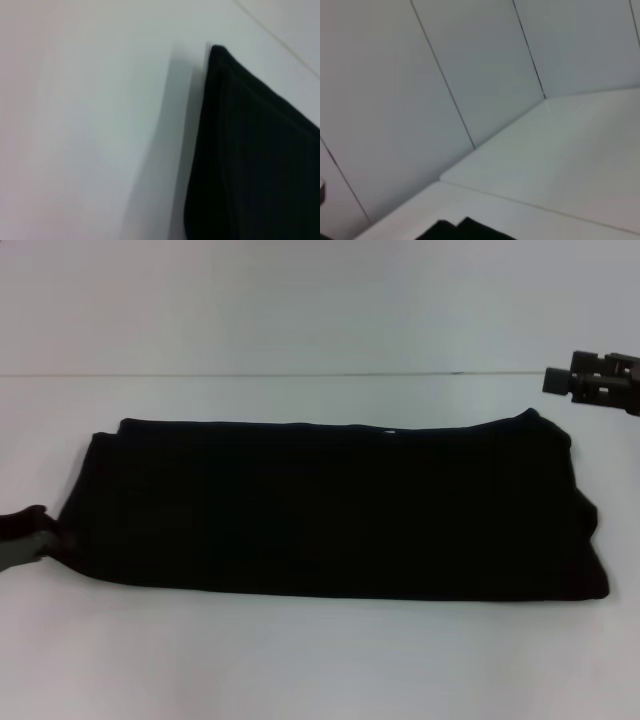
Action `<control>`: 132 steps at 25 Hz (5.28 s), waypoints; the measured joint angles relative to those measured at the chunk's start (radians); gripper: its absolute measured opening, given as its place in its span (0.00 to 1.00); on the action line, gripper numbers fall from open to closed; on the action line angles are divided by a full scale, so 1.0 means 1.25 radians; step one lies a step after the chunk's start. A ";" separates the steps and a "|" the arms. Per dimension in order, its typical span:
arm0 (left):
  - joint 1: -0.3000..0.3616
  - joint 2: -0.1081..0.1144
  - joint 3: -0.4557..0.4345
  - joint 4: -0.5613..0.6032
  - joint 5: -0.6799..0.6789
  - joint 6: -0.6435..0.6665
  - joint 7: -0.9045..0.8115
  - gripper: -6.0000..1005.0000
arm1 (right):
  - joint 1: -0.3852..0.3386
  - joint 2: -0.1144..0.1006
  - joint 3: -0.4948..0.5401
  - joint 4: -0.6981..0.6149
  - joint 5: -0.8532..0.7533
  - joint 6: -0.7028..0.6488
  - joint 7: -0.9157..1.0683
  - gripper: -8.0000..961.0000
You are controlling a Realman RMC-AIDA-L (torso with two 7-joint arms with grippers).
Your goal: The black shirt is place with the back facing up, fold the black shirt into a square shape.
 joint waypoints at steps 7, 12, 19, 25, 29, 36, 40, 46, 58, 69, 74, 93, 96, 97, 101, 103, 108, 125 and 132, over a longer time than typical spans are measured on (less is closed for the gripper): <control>0.051 0.008 -0.041 0.067 -0.005 -0.008 0.027 0.03 | 0.022 0.009 -0.003 0.033 0.025 0.016 0.004 0.95; 0.078 0.024 -0.080 0.118 -0.007 0.002 0.032 0.05 | 0.036 0.018 -0.006 0.041 0.025 0.037 0.002 0.95; 0.034 0.031 -0.091 0.088 -0.231 0.165 0.102 0.08 | 0.035 0.024 0.003 0.047 0.025 0.074 -0.002 0.95; -0.096 -0.038 0.064 0.022 -0.426 0.183 0.152 0.10 | -0.006 0.012 0.034 0.035 0.055 0.082 -0.003 0.95; -0.168 -0.129 0.119 -0.022 -0.442 0.111 0.204 0.12 | -0.048 -0.017 0.053 0.026 0.087 0.054 -0.003 0.95; -0.207 -0.168 0.119 -0.410 -0.640 -0.108 0.512 0.14 | -0.073 -0.055 0.054 0.026 0.105 0.038 -0.004 0.95; -0.202 -0.173 0.104 -0.570 -0.715 -0.140 0.728 0.16 | -0.065 -0.058 0.047 0.026 0.102 0.044 -0.003 0.95; -0.200 -0.174 0.100 -0.637 -0.695 -0.010 0.902 0.23 | -0.044 -0.059 0.025 0.031 0.067 0.064 0.046 0.95; -0.088 -0.162 0.112 -0.391 -0.650 0.262 0.907 0.55 | 0.071 -0.059 -0.087 0.064 -0.125 0.162 0.342 0.95; 0.016 -0.110 0.171 -0.200 -0.646 0.248 0.944 0.86 | 0.186 -0.015 -0.221 0.220 -0.196 0.304 0.416 0.95; 0.047 -0.110 0.209 -0.123 -0.627 0.249 0.956 0.86 | 0.195 0.005 -0.230 0.253 -0.198 0.322 0.428 0.95; 0.041 -0.109 0.206 -0.115 -0.624 0.211 0.965 0.86 | 0.178 0.079 -0.241 0.290 -0.178 0.455 0.427 0.68; 0.040 -0.109 0.210 -0.116 -0.624 0.202 0.963 0.86 | 0.165 0.082 -0.233 0.292 -0.127 0.456 0.390 0.57; 0.040 -0.109 0.210 -0.117 -0.624 0.201 0.963 0.86 | 0.163 0.081 -0.233 0.293 -0.117 0.454 0.384 0.53; 0.037 -0.109 0.211 -0.121 -0.624 0.198 0.961 0.86 | 0.161 0.078 -0.233 0.294 -0.104 0.453 0.378 0.35; 0.036 -0.108 0.211 -0.122 -0.624 0.198 0.959 0.86 | 0.161 0.079 -0.232 0.292 -0.103 0.453 0.377 0.25; 0.035 -0.108 0.211 -0.122 -0.625 0.198 0.950 0.86 | 0.158 0.079 -0.226 0.289 -0.077 0.454 0.347 0.09; 0.031 -0.112 0.211 -0.129 -0.624 0.199 0.932 0.86 | 0.170 0.057 -0.243 0.273 -0.045 0.499 0.316 0.03; 0.031 -0.112 0.211 -0.141 -0.624 0.199 0.930 0.86 | 0.173 0.061 -0.279 0.282 -0.046 0.549 0.323 0.05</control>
